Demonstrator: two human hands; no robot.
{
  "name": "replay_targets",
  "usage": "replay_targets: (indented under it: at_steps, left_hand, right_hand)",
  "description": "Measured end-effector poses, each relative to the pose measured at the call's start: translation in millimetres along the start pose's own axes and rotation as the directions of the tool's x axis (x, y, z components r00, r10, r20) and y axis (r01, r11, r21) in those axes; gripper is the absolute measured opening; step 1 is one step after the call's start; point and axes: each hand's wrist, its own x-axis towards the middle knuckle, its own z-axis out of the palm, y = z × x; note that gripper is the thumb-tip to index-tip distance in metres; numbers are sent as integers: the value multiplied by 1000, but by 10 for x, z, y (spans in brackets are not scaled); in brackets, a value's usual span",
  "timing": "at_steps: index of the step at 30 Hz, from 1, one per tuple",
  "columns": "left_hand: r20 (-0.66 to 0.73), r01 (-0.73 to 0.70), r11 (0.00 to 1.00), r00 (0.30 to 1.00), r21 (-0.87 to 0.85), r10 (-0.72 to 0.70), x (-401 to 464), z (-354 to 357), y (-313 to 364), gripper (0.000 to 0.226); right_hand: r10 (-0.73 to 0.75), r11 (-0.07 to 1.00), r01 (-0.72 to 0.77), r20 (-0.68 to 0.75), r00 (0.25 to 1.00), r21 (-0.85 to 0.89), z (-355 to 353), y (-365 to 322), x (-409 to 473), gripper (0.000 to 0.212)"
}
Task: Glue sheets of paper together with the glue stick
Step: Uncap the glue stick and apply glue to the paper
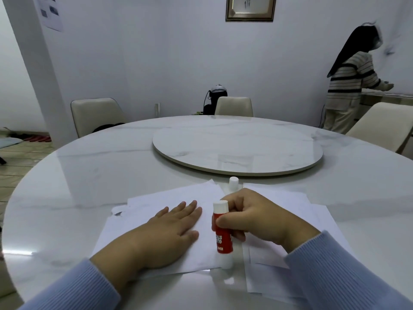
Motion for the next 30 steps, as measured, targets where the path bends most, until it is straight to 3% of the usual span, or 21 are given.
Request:
replay_targets:
  at_steps: [2,4,6,7,9,12,17,21,24,27,30]
  left_hand:
    - [0,-3,1000,1000,1,3,-24,-1,-4,56]
    - [-4,-6,1000,1000,2,6,-67,10,1,56]
    - [-21,-11,1000,1000,7,11,-123,41,15,55]
    - [-29,-15,1000,999,10,15,-155,58,22,56]
    - [-33,-20,1000,999,16,21,-214,83,35,56]
    - [-37,-13,1000,999,20,14,-252,87,57,56]
    - [-59,8,1000,998,17,-7,-241,102,150,57]
    - [-79,6,1000,997,-29,-8,-263,107,160,58]
    - [-98,10,999,995,-50,-15,-263,117,163,58]
    - [-96,20,999,995,-46,-24,-258,125,176,59]
    - [-91,21,999,996,-46,-25,-263,121,175,59]
  right_hand:
    - [-81,957,113,-127,989,267,-107,7,0,11]
    - [-81,760,281,-344,935,586,-280,18,-22,13]
    - [-12,573,417,-501,865,706,-432,52,-67,18]
    - [25,552,445,-548,836,705,-483,75,-82,25]
    - [120,647,393,-596,794,654,-528,105,-64,33]
    - [221,785,239,-619,754,571,-509,103,78,24]
    - [240,964,-100,-644,726,247,-439,43,491,35]
    - [160,956,-282,-660,734,-81,-367,74,770,29]
    - [151,898,-381,-660,736,-220,-321,136,915,32]
    - [181,827,-478,-665,724,-296,-286,206,987,35]
    - [177,828,-486,-691,700,-281,-279,295,999,39]
